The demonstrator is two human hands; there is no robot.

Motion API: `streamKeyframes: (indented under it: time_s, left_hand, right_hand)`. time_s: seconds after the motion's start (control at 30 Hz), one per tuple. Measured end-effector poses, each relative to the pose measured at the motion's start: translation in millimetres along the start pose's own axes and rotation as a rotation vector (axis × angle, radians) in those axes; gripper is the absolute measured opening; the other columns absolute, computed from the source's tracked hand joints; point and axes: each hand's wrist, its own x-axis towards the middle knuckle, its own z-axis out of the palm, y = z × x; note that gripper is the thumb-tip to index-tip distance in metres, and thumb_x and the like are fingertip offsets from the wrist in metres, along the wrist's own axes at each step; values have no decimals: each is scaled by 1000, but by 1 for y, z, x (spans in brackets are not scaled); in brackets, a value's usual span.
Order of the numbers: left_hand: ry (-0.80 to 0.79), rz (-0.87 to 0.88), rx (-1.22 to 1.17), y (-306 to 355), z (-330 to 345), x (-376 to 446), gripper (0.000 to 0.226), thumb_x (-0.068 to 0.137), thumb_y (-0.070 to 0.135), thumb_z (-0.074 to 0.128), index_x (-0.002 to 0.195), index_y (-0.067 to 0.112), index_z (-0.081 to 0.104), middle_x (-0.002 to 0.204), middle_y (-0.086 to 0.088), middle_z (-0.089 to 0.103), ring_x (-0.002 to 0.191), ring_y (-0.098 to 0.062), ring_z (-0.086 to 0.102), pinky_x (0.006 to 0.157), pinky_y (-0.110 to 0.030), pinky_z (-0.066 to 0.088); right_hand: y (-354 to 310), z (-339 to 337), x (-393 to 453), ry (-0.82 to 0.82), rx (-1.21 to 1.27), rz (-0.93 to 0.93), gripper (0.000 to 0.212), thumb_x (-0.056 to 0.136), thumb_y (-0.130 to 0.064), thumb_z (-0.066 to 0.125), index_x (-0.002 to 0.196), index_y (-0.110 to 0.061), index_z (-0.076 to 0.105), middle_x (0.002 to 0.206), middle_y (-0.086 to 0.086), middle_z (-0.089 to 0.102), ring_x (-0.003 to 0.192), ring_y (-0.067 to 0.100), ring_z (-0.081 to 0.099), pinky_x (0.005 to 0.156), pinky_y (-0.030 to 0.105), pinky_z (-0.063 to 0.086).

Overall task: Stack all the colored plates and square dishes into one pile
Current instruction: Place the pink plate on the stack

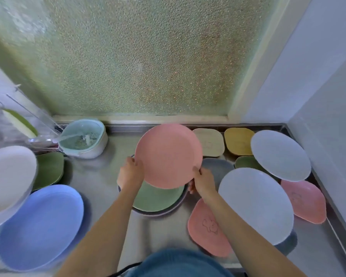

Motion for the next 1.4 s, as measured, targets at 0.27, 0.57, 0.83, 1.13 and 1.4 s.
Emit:
streamKeyframes:
  time_s: [0.27,0.57,0.83,1.13,1.4]
  left_hand:
    - [-199,-28,234,-74,-24,7,31,92,20,35,113,10,56,114,-14,62,103,-33,59,82,-35,43]
    - [-286,24,409,-88,-32,8,36,87,24,38,115,11,57,118,-11,61,106,-32,59,78,-31,41]
    - [-211,108,436,-81,-34,5,59,86,16,40,141,16,17,114,-14,63,102,-34,61,77,-35,43]
    - [-166,-45,339,-122,-64,6,69,90,16,31,148,37,-1,118,-11,57,103,-33,57,78,-36,42]
    - [-84,-9,232,-154,-100,6,48,91,26,33,138,34,29,105,-9,65,92,-34,59,75,-35,43]
  right_hand:
    - [25,42,0,20,-607,-61,41,98,-30,37,69,-8,54,59,3,50,57,21,56,55,31,47]
    - [30,56,-9,152,-865,-14,32,94,-28,42,107,-4,58,88,10,63,80,26,62,68,34,50]
    - [27,62,-10,63,-896,-10,62,98,-18,34,149,-9,-2,108,13,65,88,25,63,79,35,50]
    - [24,106,-18,-23,-908,-172,62,94,-18,35,148,-12,5,101,15,64,88,32,61,70,36,46]
    - [23,140,-29,171,-1117,-299,55,91,-21,47,141,-9,27,125,20,50,110,36,51,80,42,48]
